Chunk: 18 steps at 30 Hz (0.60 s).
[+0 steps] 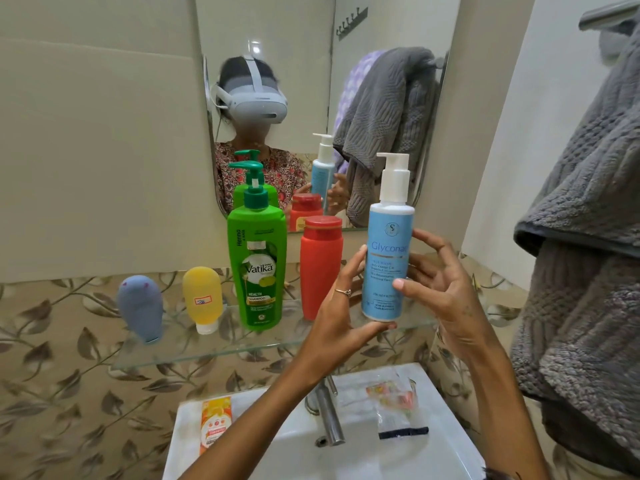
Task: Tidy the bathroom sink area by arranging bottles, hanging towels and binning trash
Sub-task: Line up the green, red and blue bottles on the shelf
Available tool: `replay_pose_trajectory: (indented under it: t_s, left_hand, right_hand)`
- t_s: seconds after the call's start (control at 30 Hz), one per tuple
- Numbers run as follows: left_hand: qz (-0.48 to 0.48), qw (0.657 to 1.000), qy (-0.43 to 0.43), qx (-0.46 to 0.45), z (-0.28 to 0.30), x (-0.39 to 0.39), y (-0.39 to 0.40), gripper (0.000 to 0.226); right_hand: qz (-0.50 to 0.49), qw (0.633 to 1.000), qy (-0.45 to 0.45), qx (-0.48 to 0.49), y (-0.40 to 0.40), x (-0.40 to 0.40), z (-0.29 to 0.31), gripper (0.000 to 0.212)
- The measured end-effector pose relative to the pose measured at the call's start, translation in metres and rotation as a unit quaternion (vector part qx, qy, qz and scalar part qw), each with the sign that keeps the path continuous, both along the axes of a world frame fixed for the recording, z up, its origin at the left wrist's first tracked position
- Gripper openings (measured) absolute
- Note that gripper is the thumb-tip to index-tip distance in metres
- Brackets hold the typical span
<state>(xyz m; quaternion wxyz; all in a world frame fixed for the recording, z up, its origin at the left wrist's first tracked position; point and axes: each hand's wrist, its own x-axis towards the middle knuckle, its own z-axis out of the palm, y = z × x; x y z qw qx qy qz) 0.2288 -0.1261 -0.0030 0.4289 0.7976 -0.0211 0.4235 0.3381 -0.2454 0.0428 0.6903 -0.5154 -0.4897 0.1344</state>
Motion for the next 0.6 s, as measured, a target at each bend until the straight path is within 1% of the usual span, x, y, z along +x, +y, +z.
replay_pose_trajectory:
  t_s: [0.23,0.43,0.6]
  left_hand:
    - [0.016,1.0,0.002,0.006,-0.006,-0.001,-0.002,0.096]
    - [0.036,0.998,0.052,0.004,-0.018,0.012,-0.003,0.094]
    - [0.066,0.994,0.092,-0.01,-0.039,0.024,-0.001,0.091]
  right_hand:
    - [-0.021,0.999,-0.025,-0.013,0.001,0.0,-0.004,0.062]
    - [-0.058,0.998,-0.02,-0.012,0.009,0.015,-0.021,0.062]
    - [-0.07,0.996,-0.037,-0.04,0.025,0.033,-0.039,0.063]
